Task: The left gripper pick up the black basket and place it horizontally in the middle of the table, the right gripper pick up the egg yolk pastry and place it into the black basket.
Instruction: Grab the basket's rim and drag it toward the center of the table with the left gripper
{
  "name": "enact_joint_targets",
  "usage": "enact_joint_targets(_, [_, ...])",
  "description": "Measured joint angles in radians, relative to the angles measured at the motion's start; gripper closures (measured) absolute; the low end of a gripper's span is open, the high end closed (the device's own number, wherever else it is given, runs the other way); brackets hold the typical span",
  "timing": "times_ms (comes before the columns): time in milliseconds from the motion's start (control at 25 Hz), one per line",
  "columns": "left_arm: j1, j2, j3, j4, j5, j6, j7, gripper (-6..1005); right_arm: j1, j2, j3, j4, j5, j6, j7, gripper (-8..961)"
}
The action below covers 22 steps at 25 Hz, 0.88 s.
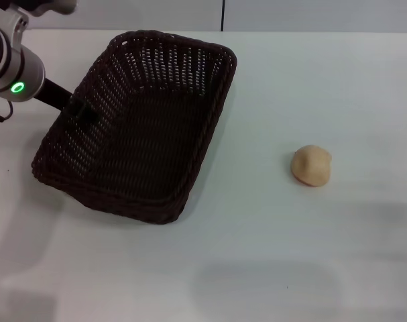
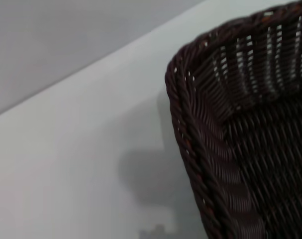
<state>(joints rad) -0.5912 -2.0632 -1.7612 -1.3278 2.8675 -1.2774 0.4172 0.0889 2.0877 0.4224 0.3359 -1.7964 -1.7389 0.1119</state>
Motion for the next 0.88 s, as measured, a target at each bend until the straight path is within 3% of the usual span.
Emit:
enact_joint_targets(560, [-0.069, 0.004, 0.002, 0.055, 0.021, -0.072, 0.032, 276, 0.001, -0.002, -0.001, 0.0, -0.001, -0.001, 0.0, 151])
enact_joint_targets(880, [-0.076, 0.004, 0.023, 0.054, 0.022, -0.078, 0.044, 539, 0.002, -0.003, -0.001, -0.002, -0.001, 0.0, 0.0, 154])
